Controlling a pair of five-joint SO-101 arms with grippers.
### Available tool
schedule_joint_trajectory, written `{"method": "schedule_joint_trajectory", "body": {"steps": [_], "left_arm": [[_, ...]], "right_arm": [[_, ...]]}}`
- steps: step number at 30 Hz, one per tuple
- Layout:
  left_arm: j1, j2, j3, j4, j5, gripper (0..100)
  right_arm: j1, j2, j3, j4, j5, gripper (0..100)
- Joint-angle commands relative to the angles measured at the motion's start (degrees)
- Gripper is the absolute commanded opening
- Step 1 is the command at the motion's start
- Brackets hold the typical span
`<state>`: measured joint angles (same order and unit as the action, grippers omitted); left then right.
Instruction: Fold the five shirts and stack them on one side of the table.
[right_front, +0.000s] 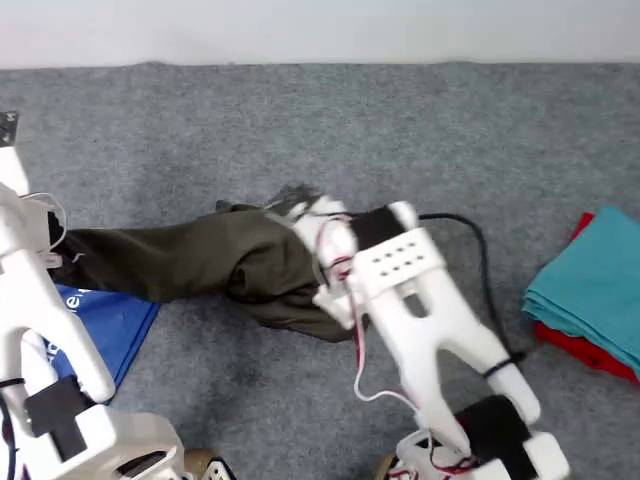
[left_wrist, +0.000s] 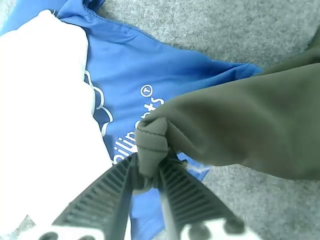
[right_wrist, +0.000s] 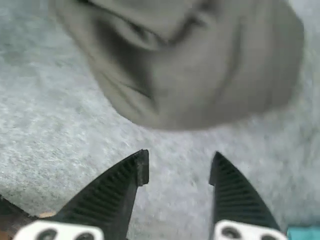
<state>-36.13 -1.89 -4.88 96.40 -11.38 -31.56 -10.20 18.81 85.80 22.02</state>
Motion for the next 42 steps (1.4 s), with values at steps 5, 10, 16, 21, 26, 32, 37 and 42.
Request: {"method": "schedule_joint_trajectory", "body": {"steps": [5, 10, 16, 21, 26, 32, 37, 42], "left_arm": [[-0.44, -0.35, -2.07, 0.7, 0.7, 1], [-0.53, -0.79, -2.07, 0.88, 0.7, 1], [-0.53, -0.79, -2.07, 1.49, 0.79, 1], [-0.35, -0.79, -2.07, 1.49, 3.08, 1], [0.0, -0.88, -2.24, 2.37, 3.25, 1], [7.12, -6.95, -2.42, 2.9, 3.16, 1], [15.82, -14.86, -2.51, 2.64, 3.43, 1], [15.91, -20.57, -3.56, -0.18, 3.52, 1]], "right_arm": [[-9.19, 12.18, -3.69, -7.16, -0.09, 22.7], [-10.51, 20.88, -11.43, -8.84, -0.44, 22.7], [-10.59, 31.78, -19.87, -8.4, -0.44, 22.5], [-10.59, 36.35, -21.71, -8.22, -0.09, 1.7], [-8.31, 35.12, -25.58, -1.71, 2.73, 1.2], [-1.19, 25.45, -36.22, 8.57, 5.8, 1.0], [6.46, 15.69, -44.75, 13.85, 9.49, 1.0], [15.16, 7.16, -48.53, 14.29, 14.42, 1.1]]}}
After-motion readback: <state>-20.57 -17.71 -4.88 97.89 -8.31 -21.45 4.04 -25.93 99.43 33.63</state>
